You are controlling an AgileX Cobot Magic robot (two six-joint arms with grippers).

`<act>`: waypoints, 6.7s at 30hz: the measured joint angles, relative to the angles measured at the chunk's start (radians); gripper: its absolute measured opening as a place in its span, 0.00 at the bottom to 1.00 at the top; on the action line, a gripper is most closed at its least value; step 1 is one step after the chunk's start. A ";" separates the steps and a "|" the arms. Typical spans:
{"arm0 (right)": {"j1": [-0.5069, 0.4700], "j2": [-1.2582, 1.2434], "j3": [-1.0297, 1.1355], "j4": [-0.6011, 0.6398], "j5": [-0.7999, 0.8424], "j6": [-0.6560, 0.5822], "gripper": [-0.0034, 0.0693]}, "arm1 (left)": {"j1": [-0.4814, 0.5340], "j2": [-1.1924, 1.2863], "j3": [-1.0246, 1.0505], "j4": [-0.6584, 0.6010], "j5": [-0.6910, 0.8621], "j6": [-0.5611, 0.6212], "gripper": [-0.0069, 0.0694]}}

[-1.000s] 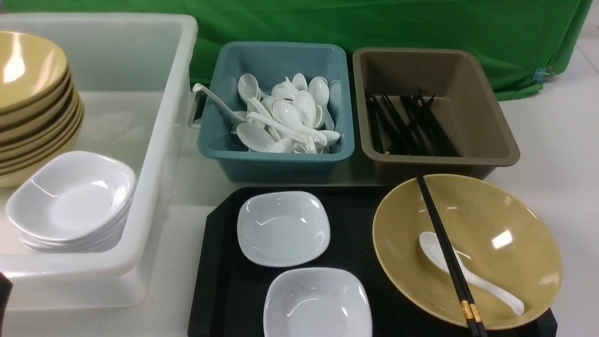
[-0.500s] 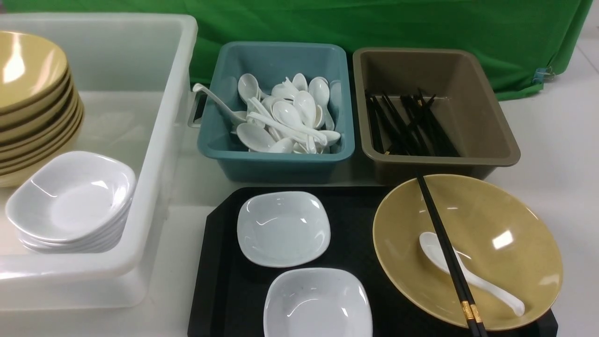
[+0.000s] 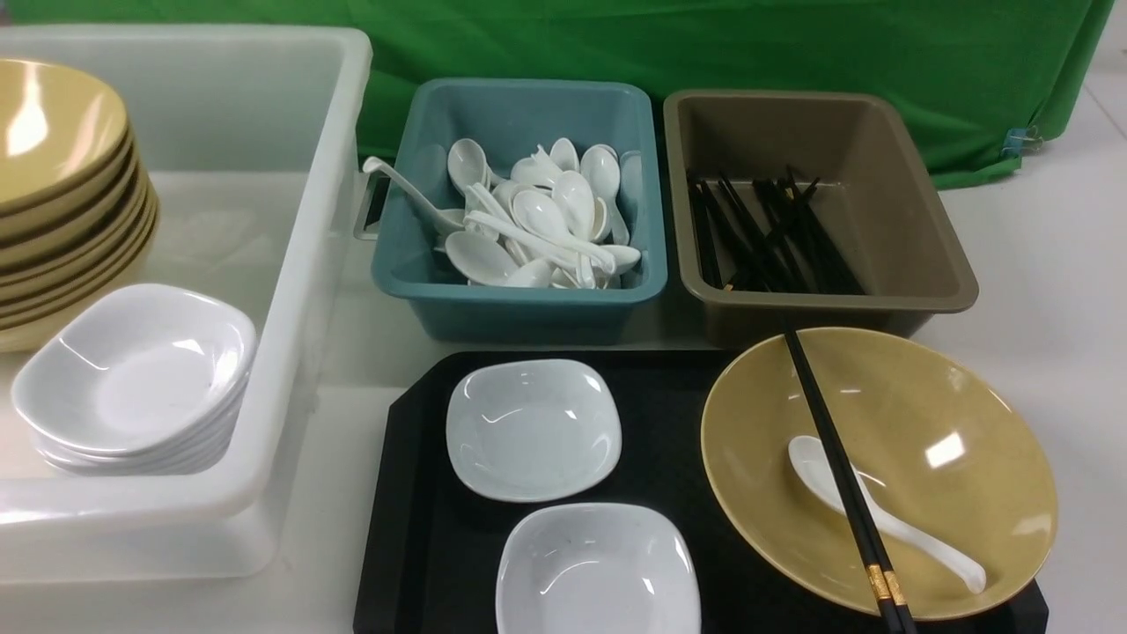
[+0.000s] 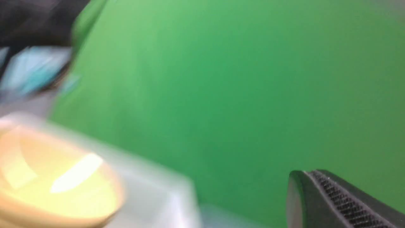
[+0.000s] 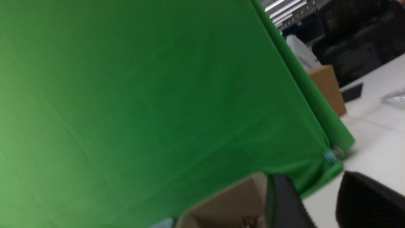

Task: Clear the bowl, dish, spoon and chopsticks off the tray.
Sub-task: Use the right arm to grab the chopsticks, then use the right arm to put the chopsticks into the small storage box on the right, then use the right arm to grab the soup spoon in the middle, then use the right arm to put the soup spoon into the small storage box in the middle, then use the left arm to grab the yellow noodle bowl on the left

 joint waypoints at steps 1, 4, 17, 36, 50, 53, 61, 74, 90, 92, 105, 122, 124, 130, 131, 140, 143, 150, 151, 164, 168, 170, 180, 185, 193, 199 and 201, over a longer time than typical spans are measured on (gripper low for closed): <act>0.000 0.000 0.000 0.002 -0.015 0.004 0.39 | 0.000 0.060 -0.048 -0.013 0.101 0.084 0.09; 0.002 -0.001 -0.003 0.002 -0.033 0.026 0.34 | 0.000 0.232 -0.145 -0.091 0.369 0.317 0.09; 0.241 0.632 -0.665 -0.033 0.992 -0.282 0.06 | -0.256 0.692 -0.234 -0.576 0.612 0.939 0.08; 0.388 1.478 -1.062 -0.014 1.080 -0.434 0.72 | -0.795 1.025 -0.483 -0.444 0.436 0.943 0.08; 0.400 1.633 -1.069 -0.015 0.999 -0.432 0.17 | -0.797 1.074 -0.484 -0.425 0.384 0.911 0.08; 0.400 1.633 -1.070 -0.016 1.008 -0.431 0.16 | -0.797 1.074 -0.484 -0.424 0.382 0.897 0.08; 0.400 1.562 -1.092 -0.021 1.036 -0.433 0.16 | -0.797 1.074 -0.484 -0.421 0.325 0.866 0.08; 0.270 1.727 -1.574 -0.057 0.873 -0.481 0.16 | -0.797 1.086 -0.484 -0.418 -0.334 0.839 0.08; 0.249 2.133 -1.811 -0.073 0.612 -0.508 0.22 | -0.768 1.133 -0.484 -0.407 -0.185 0.811 0.08; 0.249 2.133 -1.812 -0.073 0.631 -0.511 0.38 | -0.745 1.133 -0.484 -0.406 -0.160 0.789 0.08; 0.235 1.819 -1.800 -0.056 1.452 -0.756 0.09 | -0.687 1.105 -0.484 -0.391 0.184 0.759 0.08; 0.354 1.718 -1.164 -0.123 1.377 -0.807 0.76 | -0.684 1.104 -0.484 -0.690 0.458 1.268 0.08; 0.354 1.718 -1.139 -0.126 1.357 -0.803 0.76 | -0.684 1.104 -0.484 -0.697 0.455 1.286 0.08; 0.354 1.741 -1.099 -0.126 1.310 -0.797 0.56 | -0.684 1.106 -0.484 -0.713 0.434 1.300 0.08; 0.354 1.746 -1.099 -0.126 1.309 -0.797 0.47 | -0.684 1.109 -0.484 -0.715 0.433 1.292 0.08; 0.353 1.709 -1.304 -0.106 1.382 -0.759 0.18 | -0.646 1.107 -0.520 -0.481 0.376 1.000 0.08; 0.353 1.700 -1.472 -0.037 1.380 -0.775 0.18 | -0.573 1.080 -0.568 -0.386 0.378 0.859 0.08; 0.400 1.896 -1.950 0.136 1.362 -0.864 0.18 | -0.334 1.042 -0.614 -0.351 0.414 0.691 0.08; 0.414 1.948 -2.027 0.142 1.362 -0.865 0.18 | -0.306 1.042 -0.614 -0.358 0.419 0.683 0.08; 0.488 2.418 -2.558 0.155 1.303 -0.703 0.28 | -0.225 1.042 -0.614 -0.439 0.491 0.738 0.08; 0.488 2.423 -2.566 0.151 1.306 -0.689 0.59 | -0.225 1.042 -0.614 -0.504 0.512 0.794 0.08; 0.488 2.413 -2.569 0.151 1.339 -0.683 0.69 | -0.225 1.042 -0.614 -0.563 0.527 0.837 0.08; 0.445 2.138 -2.466 -0.006 1.494 -0.538 0.12 | -0.418 1.079 -0.615 -0.634 0.622 0.850 0.08; 0.442 1.895 -2.167 -0.126 1.491 -0.549 0.06 | -0.532 1.123 -0.615 -0.628 0.614 0.825 0.09; 0.442 1.423 -1.381 -0.215 1.386 -0.564 0.06 | -0.601 1.191 -0.615 -0.604 0.533 0.784 0.09; 0.419 1.220 -1.080 -0.216 1.297 -0.509 0.06 | -0.610 1.298 -0.616 -0.617 0.416 0.784 0.24; 0.408 1.168 -1.035 -0.220 1.295 -0.493 0.06 | -0.629 1.355 -0.623 -0.620 0.380 0.784 0.37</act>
